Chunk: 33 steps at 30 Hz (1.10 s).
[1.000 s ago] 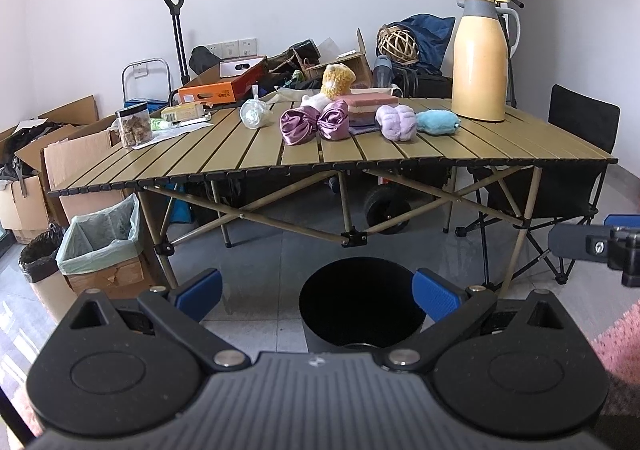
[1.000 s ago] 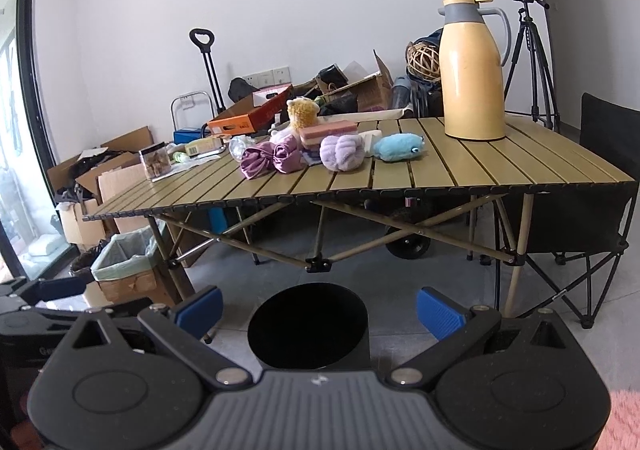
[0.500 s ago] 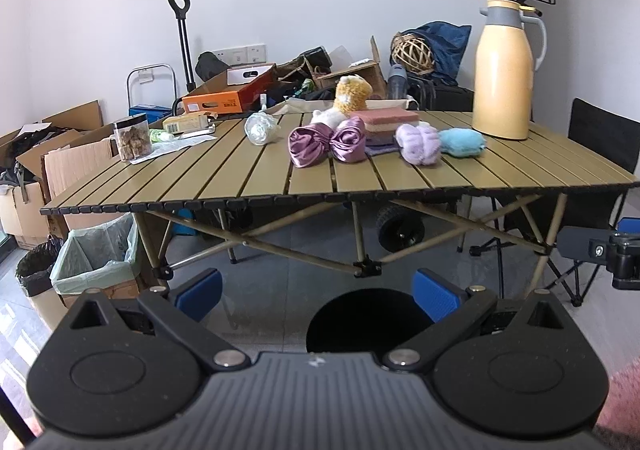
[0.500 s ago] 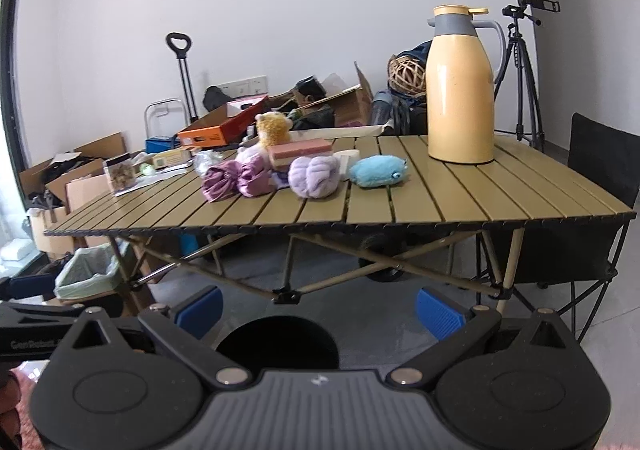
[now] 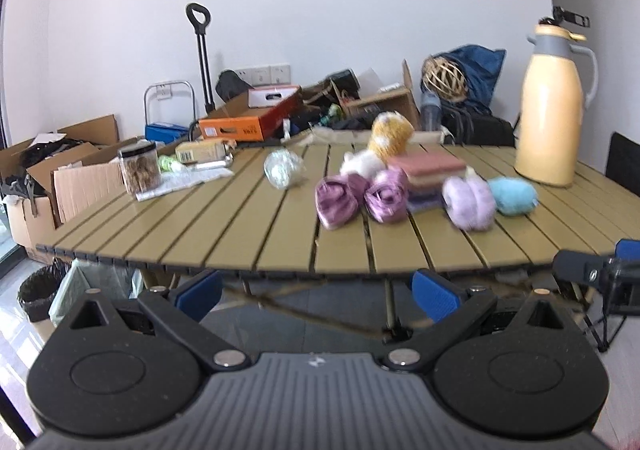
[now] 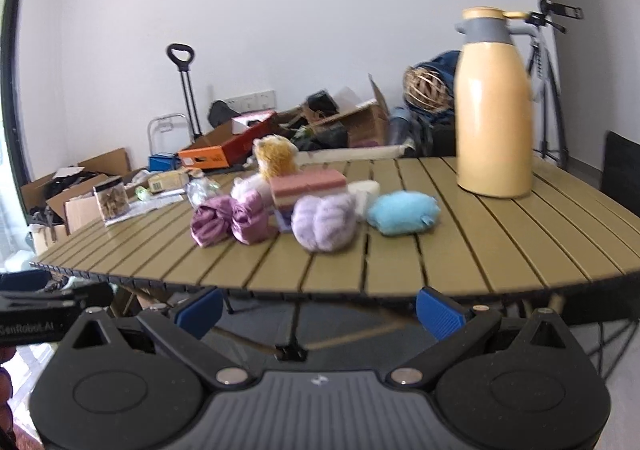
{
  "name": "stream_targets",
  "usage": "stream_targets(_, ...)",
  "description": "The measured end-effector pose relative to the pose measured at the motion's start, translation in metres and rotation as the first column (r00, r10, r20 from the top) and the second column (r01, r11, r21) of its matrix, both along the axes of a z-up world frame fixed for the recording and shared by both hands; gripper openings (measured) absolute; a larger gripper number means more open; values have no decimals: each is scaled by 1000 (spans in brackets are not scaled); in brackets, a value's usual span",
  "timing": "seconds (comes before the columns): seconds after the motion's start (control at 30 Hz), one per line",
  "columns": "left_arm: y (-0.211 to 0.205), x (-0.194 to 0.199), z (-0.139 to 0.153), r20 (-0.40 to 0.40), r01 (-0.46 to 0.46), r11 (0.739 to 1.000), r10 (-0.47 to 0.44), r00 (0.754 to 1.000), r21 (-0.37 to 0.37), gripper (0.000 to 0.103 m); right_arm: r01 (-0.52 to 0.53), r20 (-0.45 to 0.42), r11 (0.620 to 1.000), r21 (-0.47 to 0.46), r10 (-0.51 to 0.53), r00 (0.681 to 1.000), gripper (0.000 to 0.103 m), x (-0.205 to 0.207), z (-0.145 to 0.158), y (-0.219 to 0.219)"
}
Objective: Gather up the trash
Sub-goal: 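Move both tools toward the cloth items on the table, then grasp the lavender fluffy towel with the right tool while the left tool approaches the pink satin cloth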
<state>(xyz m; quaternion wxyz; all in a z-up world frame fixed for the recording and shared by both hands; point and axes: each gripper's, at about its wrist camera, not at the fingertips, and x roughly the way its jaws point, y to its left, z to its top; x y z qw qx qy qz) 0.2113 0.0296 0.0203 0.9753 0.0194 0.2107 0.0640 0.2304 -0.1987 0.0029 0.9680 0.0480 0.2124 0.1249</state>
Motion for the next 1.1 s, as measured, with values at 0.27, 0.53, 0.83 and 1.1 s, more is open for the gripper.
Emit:
stream_targets(0.27,16,41,14,45,-59,997,61,997,-48,103,-10,17,1000,1,10,1000,103,56,0,22)
stream_targets(0.53,33,82,21,43,-93,991,98,994,-96,103,46,35,999,29,-47,998,103,103,-8,29)
stream_targets(0.83,52,112,19,33,-116,984,122,992,-134,103,77,3,994,71,-78,997,103,147,-18,36)
stream_targets(1.1,64,129,13,7,-123,976,126,992,-178,103,114,-17,993,27,-114,993,103,171,-29,52)
